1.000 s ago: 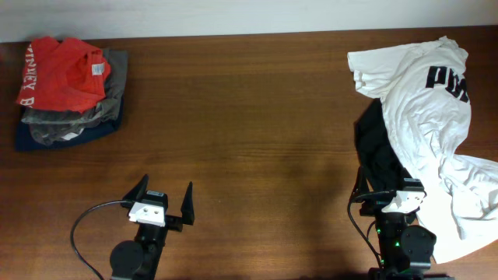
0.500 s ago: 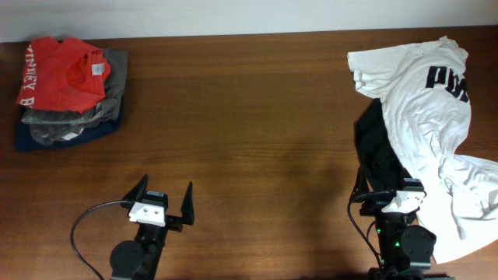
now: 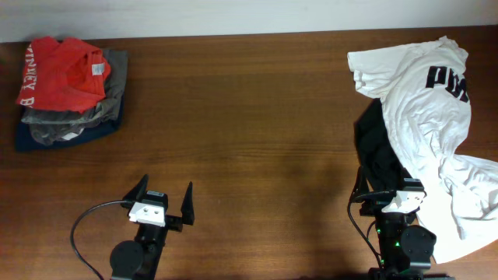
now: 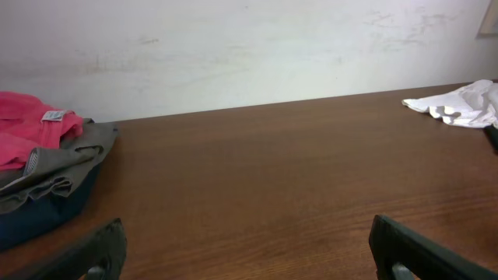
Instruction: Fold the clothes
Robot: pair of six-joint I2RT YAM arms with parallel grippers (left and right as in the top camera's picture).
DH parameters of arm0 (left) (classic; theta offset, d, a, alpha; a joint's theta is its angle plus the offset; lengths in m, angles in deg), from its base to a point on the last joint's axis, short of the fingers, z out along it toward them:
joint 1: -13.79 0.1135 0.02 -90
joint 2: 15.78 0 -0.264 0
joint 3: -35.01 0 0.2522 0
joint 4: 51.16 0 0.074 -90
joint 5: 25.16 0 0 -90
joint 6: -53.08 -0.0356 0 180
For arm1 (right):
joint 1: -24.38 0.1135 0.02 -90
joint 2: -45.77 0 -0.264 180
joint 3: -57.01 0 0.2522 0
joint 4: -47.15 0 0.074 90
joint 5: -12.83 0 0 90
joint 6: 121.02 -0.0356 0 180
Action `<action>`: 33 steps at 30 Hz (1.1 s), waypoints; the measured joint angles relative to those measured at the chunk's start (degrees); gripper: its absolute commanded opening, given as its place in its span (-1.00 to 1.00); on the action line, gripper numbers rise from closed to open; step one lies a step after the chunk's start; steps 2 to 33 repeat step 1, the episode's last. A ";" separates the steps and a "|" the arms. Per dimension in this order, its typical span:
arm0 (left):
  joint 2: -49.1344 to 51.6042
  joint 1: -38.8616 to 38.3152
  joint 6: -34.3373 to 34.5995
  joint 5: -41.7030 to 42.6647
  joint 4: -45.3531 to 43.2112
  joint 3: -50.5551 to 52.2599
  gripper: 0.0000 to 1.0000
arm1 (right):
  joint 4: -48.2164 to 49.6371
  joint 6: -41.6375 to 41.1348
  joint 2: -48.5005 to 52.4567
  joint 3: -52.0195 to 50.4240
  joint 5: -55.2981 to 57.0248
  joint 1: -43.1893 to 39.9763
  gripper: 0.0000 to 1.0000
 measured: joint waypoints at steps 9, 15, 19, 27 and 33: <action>0.00 0.00 0.00 -0.02 0.00 0.00 0.99 | 0.00 -0.02 0.00 0.00 0.00 0.00 0.97; 0.00 0.00 0.00 -0.02 0.00 0.00 0.99 | 0.00 -0.02 0.00 0.00 0.00 0.00 0.97; 0.00 0.00 0.00 -0.02 0.00 0.00 0.99 | 0.00 -0.02 0.00 0.00 0.00 0.00 0.97; 0.00 0.00 0.00 -0.02 0.00 0.00 0.99 | 0.00 -0.02 0.00 0.00 0.00 0.00 0.97; 0.00 0.00 0.00 -0.02 0.00 0.00 0.99 | 0.00 -0.02 0.00 0.00 0.00 0.00 0.97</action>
